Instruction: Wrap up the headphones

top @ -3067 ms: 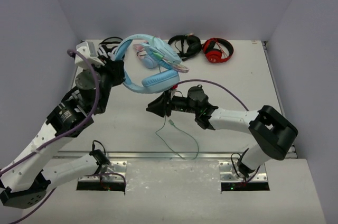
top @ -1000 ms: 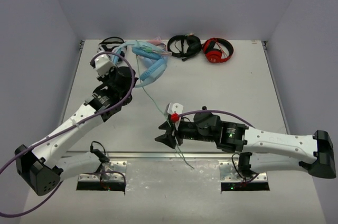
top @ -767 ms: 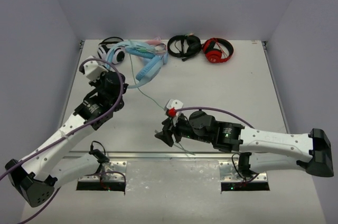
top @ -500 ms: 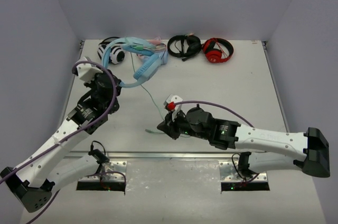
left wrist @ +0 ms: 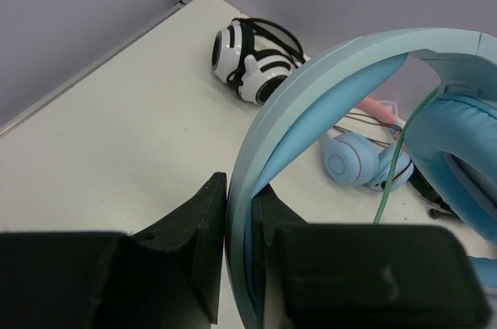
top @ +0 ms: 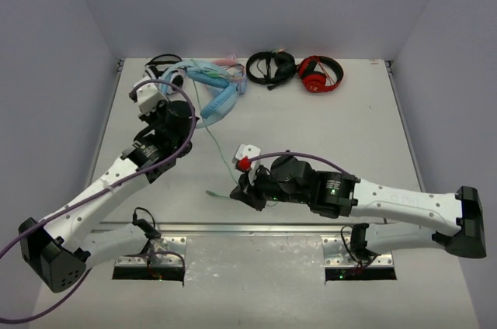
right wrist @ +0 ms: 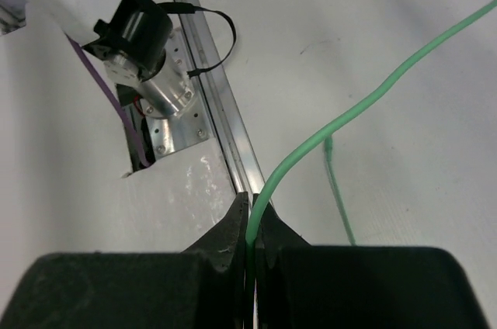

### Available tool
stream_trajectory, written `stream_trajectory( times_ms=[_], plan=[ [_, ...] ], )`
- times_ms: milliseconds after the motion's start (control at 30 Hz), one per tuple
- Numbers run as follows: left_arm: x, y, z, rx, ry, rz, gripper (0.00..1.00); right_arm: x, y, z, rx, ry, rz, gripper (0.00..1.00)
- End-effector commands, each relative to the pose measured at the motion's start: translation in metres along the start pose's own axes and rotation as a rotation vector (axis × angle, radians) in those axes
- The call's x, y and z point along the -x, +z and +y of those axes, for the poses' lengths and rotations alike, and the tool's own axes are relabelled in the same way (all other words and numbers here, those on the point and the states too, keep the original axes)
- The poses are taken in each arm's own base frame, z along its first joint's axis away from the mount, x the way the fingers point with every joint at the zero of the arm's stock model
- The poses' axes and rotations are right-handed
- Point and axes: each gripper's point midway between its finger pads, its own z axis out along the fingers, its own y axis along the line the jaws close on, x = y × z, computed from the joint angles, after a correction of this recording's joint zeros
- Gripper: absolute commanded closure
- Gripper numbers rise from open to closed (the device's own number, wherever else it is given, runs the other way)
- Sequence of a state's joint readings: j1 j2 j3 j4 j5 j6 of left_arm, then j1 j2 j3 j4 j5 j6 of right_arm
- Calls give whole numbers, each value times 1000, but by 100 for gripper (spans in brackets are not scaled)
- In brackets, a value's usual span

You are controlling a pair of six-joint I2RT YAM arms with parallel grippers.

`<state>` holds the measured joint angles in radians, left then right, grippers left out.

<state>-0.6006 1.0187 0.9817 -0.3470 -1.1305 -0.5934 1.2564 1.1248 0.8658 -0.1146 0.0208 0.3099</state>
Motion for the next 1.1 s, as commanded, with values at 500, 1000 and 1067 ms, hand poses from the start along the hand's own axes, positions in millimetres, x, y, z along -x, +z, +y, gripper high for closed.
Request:
stream_trajectory(
  times_ms=[500,1000,1067],
  plan=[
    [-65,-34,-30,-214,1,15,100,134,-58,-55,-157,-365,-21,99],
    [-92,-69,-47,-491,165,159,100,168,-60,-126,-443,-588,-40,95],
    [-98,-73,-47,-498,192,185,100,175,-54,-128,-439,-589,-44,95]
  ],
)
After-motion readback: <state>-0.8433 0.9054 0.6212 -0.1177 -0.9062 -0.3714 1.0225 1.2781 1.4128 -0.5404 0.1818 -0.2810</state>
